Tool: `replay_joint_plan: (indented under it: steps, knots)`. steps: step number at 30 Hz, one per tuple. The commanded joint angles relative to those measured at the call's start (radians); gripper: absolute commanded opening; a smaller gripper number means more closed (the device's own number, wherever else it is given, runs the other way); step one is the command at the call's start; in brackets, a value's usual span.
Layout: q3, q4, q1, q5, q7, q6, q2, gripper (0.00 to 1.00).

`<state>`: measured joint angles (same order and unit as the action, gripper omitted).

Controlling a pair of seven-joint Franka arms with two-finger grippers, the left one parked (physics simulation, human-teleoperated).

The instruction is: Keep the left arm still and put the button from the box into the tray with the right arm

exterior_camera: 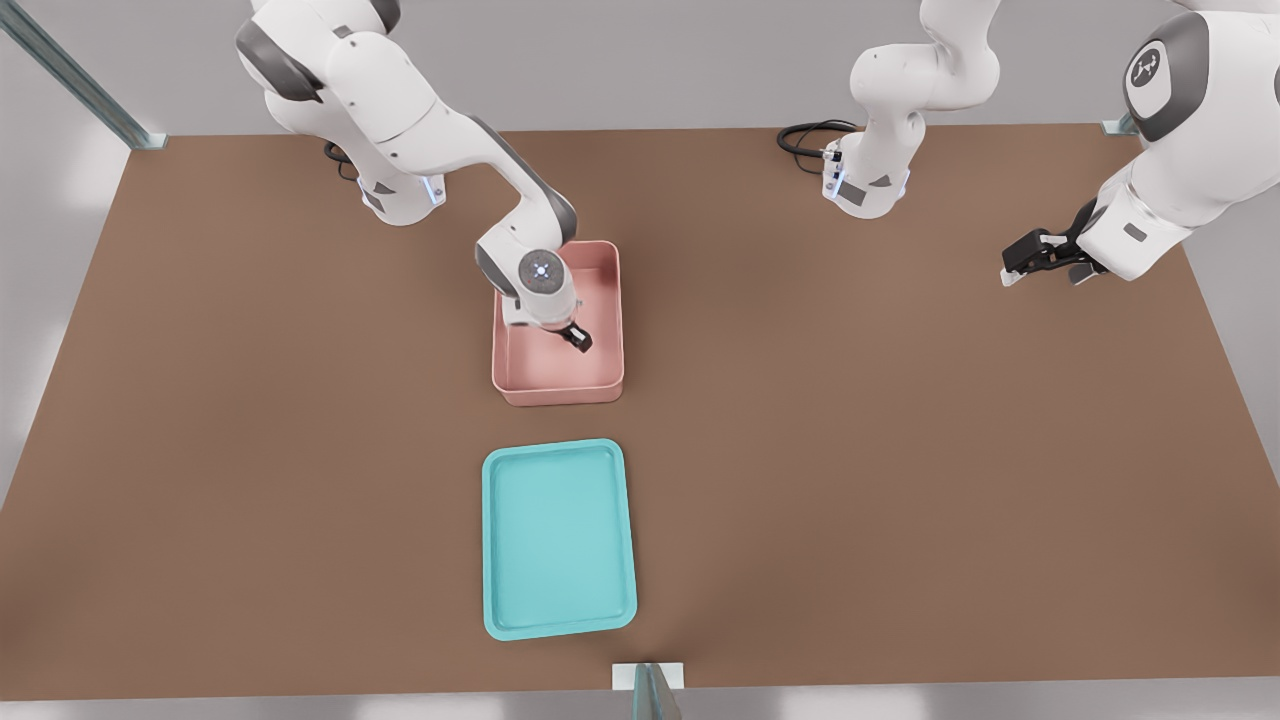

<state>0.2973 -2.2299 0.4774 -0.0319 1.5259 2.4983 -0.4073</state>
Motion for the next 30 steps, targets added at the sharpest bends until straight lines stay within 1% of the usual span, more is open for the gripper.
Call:
replay_joint_plan:
  steps: [1,5,6,7,8,9,10,14,17,21,24,27,28,29,30]
  knots:
    - [0.002,-0.007,0.000,0.006,0.276,0.060,0.002,1.00]
    - [0.013,-0.014,-0.002,0.006,0.227,0.059,-0.001,1.00]
    - [0.013,-0.017,-0.002,0.006,0.217,0.057,-0.001,0.95]
    - [0.013,-0.019,-0.005,0.004,0.204,0.056,-0.001,0.87]
    - [0.013,-0.020,-0.006,0.006,0.197,0.056,0.001,0.84]
    - [0.013,-0.020,-0.006,0.006,0.194,0.056,-0.001,0.84]
    - [0.013,-0.027,-0.016,0.004,0.175,0.056,-0.001,0.79]
    - [0.023,-0.027,-0.020,0.004,0.171,0.059,-0.004,0.64]
    - [0.023,-0.027,-0.020,0.004,0.163,0.059,-0.008,0.57]
    - [0.036,-0.027,-0.022,0.003,0.132,0.063,-0.021,0.56]
    - [0.097,-0.025,-0.092,0.003,0.112,0.062,-0.022,0.47]
    - [0.230,-0.024,-0.241,0.003,0.083,0.044,-0.019,0.45]
    - [0.324,-0.013,-0.344,0.003,0.066,0.005,-0.016,0.45]
    - [0.367,0.015,-0.396,0.003,0.045,-0.042,-0.013,0.45]
    - [0.398,0.099,-0.464,0.003,-0.050,-0.140,-0.013,0.45]
